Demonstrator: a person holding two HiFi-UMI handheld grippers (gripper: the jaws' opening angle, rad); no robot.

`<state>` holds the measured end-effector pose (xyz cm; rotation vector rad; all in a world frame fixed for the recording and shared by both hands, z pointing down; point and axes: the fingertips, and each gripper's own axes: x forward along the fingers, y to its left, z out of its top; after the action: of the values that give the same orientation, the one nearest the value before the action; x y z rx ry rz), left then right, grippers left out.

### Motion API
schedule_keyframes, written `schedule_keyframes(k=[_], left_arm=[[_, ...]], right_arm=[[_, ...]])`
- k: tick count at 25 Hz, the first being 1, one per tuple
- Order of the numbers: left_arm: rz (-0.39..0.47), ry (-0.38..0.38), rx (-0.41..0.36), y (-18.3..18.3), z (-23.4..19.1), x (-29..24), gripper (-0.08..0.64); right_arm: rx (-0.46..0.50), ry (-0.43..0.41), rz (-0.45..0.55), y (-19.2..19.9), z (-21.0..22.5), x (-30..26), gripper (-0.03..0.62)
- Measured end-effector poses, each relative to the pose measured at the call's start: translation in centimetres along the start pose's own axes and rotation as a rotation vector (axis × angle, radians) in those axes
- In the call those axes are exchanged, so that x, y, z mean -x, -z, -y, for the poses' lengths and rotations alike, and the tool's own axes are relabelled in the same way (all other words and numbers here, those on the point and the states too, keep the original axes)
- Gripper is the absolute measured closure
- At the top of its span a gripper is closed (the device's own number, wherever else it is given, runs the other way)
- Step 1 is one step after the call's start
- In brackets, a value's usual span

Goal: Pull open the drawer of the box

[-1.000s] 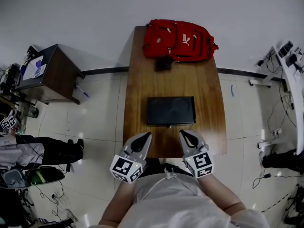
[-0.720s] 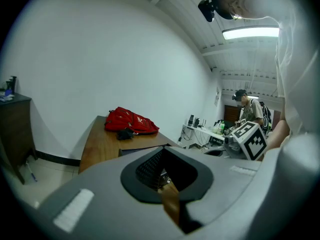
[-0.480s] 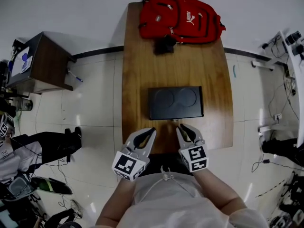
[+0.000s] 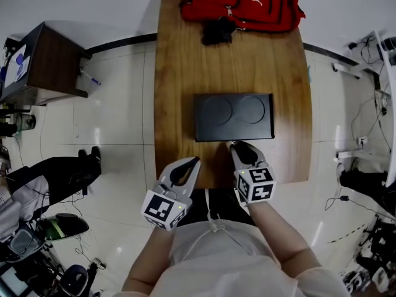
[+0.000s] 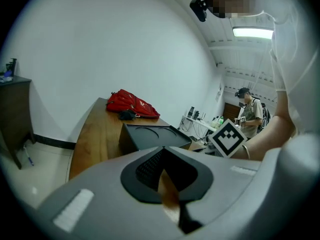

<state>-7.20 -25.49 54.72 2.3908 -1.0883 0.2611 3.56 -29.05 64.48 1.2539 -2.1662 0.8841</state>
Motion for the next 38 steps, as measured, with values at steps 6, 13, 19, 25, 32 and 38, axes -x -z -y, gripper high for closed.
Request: schedule_keyframes(k=[6,13,19,25,32,38], left_arm=[[0.004,-0.009,0.018,0.5,-0.3,0.3,0.565],[0.010,-0.014,0.014,0.2,-0.2,0.8,0.565],[0.017,-0.002,0.008,0.5,0.6,1.0,0.565],[0.025,0.021,0.009,0.8,1.9,1.2,0.565],[0.014,0.036,-0.006,1.7,3.9,1.8,0.565],[0.014,0.035,-0.007,2.2,4.8,1.6,0.565]], right_arm=[[-0.057,-0.020,-0.013,0.1,-0.2,-0.6,0.515],[-0.055,-0.025,-0.030,0.2,-0.2,-0.4,0.517],[-0.025,-0.017,-0.050,1.9,-0.7,0.7,0.517],[-0.001,-0.012,-0.093,4.8,-1.8,2.6,0.516],[-0.008,-0.023,-0.134,7.4,-2.7,4.8,0.515],[-0.056,-0.049,-0.148,9.1,-3.5,6.3,0.517]])
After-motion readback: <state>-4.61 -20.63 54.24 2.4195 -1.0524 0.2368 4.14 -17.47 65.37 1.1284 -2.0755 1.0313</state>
